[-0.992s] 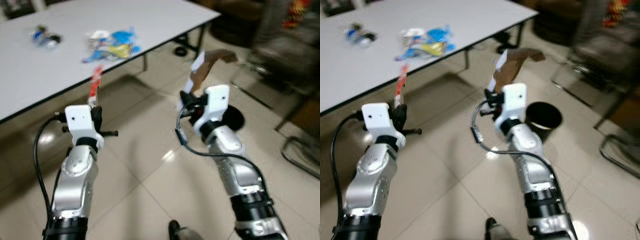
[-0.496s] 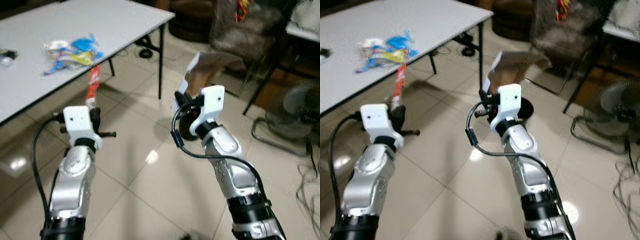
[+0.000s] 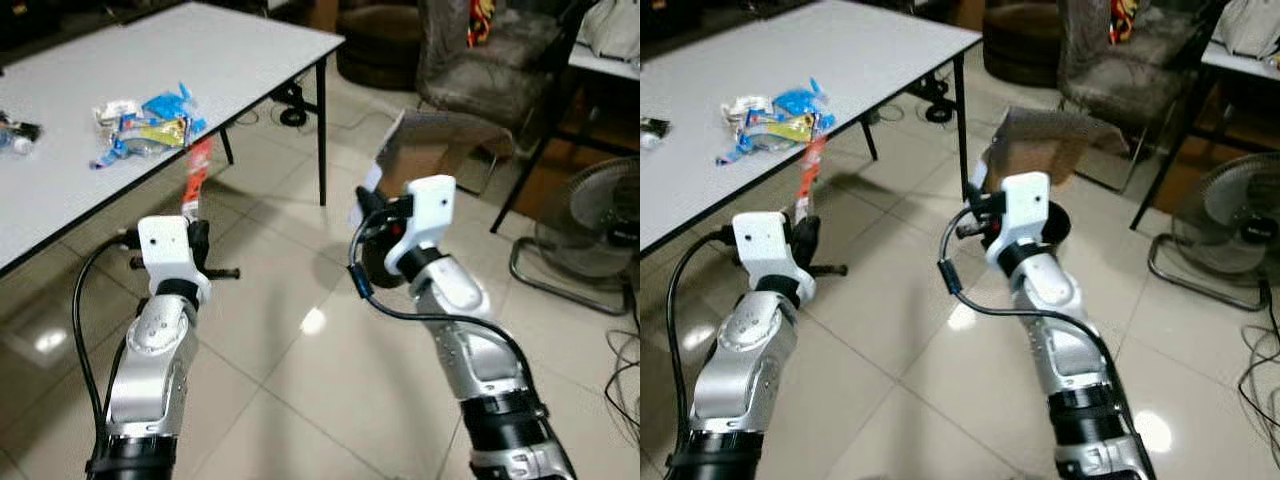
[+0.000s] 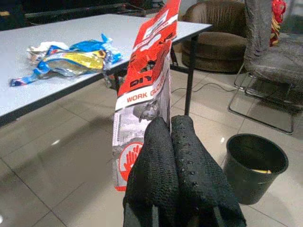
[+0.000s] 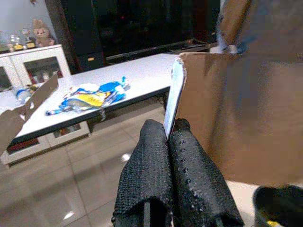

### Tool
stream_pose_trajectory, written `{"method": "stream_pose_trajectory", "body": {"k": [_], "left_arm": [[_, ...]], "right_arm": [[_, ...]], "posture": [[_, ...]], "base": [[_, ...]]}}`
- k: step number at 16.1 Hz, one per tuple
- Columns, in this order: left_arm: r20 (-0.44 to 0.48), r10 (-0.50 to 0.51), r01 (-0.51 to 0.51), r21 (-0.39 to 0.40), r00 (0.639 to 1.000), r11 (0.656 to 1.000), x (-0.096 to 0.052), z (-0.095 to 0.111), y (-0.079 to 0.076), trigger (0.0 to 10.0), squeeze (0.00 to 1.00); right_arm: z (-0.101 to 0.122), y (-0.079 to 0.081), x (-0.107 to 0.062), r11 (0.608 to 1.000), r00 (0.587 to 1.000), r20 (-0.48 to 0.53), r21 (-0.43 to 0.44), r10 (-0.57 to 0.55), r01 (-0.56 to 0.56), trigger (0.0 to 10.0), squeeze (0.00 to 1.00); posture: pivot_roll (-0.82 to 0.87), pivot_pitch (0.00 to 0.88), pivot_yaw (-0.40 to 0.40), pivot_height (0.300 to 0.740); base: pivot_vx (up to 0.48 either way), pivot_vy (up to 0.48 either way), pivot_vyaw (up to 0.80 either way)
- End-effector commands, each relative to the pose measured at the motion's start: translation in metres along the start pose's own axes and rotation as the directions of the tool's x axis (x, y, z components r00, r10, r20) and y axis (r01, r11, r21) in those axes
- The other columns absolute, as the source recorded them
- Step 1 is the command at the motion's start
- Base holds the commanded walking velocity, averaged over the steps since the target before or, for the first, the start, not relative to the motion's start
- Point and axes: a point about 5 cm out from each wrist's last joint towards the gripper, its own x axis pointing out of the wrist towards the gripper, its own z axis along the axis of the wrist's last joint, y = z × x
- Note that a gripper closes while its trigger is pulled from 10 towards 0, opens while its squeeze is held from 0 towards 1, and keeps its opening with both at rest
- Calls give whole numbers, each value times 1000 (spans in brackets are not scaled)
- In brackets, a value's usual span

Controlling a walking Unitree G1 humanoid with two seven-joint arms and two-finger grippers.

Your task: Picking trash to rubbish bin

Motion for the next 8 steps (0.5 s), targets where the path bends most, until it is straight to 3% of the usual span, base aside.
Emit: {"method": "stream_pose_trajectory", "body": {"k": [1, 7, 8], "left_arm": [[-9, -3, 3, 6, 1000, 1000, 0, 0, 0, 0, 0], [-17, -6, 6, 13, 1000, 1000, -1, -1, 1, 0, 0], [-18, -6, 6, 14, 1000, 1000, -1, -1, 1, 0, 0]], "right_arm": [[4, 1, 0, 1000, 1000, 15, -4, 4, -4, 10000, 0], [3, 4, 1, 1000, 1000, 9, 0, 3, -3, 10000, 0], [2, 3, 1, 1000, 1000, 7, 1, 2, -2, 10000, 0]], "posture": [[-60, 117, 50, 740], [-57, 122, 54, 740], [-57, 122, 54, 740]], "base": [[266, 0, 0], [350, 0, 0], [394, 0, -650]]}}
